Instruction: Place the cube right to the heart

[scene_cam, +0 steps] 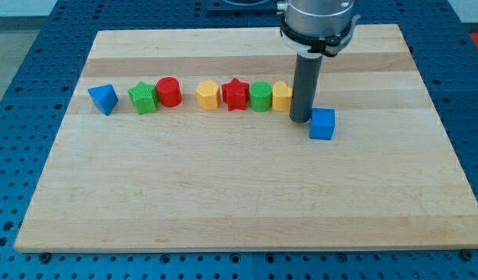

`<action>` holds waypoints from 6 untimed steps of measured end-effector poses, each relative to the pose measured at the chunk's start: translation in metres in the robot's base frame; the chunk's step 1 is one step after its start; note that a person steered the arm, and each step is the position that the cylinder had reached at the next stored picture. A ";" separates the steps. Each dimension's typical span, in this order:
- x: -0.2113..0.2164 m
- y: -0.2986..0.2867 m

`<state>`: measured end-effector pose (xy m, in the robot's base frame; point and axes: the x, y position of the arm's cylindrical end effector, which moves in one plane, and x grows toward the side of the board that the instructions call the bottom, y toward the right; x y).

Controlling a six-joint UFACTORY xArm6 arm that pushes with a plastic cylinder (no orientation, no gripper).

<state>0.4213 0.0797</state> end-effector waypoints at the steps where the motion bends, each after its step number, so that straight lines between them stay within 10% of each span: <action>1: 0.055 -0.004; 6: -0.018 0.059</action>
